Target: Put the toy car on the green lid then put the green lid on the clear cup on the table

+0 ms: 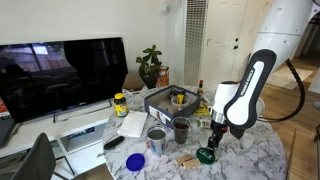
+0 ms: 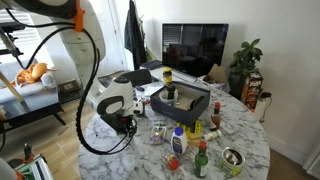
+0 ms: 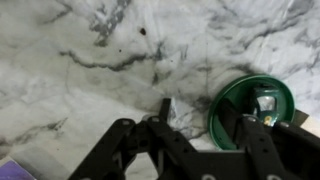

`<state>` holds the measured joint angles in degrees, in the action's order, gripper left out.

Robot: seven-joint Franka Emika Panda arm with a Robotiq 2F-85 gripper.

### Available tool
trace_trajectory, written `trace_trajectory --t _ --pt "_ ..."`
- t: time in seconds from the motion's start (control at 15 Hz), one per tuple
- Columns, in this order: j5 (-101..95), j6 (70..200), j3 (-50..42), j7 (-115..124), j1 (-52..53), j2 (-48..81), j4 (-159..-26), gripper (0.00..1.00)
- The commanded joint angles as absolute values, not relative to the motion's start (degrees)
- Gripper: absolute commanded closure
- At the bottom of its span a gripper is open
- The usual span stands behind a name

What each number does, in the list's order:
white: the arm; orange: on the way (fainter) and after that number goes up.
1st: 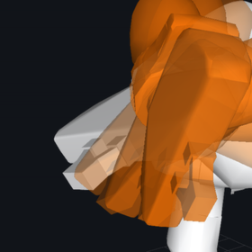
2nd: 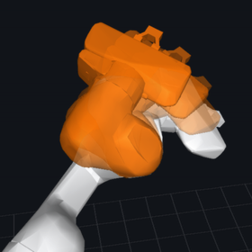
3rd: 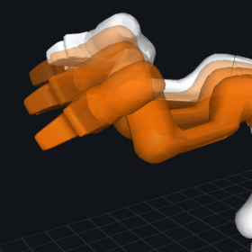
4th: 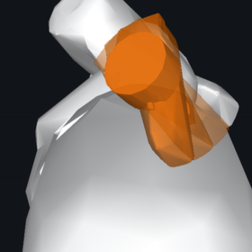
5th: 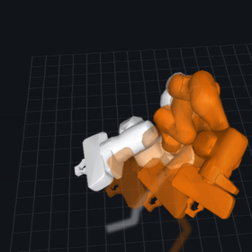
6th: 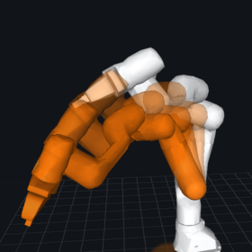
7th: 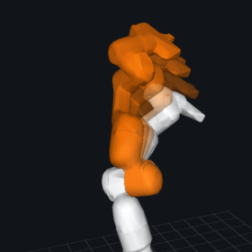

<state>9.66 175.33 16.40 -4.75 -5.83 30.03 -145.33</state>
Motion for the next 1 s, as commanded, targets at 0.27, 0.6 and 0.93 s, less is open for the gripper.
trace_trajectory --t 0.27,0.6,0.93 --pt "9.23 174.80 15.00 -0.16 -2.78 31.02 -143.93 0.06" --pt "9.04 174.56 14.56 0.56 -1.87 31.52 -143.06 0.32" --pt "8.98 174.25 13.54 0.76 -1.53 31.77 -142.87 0.70"
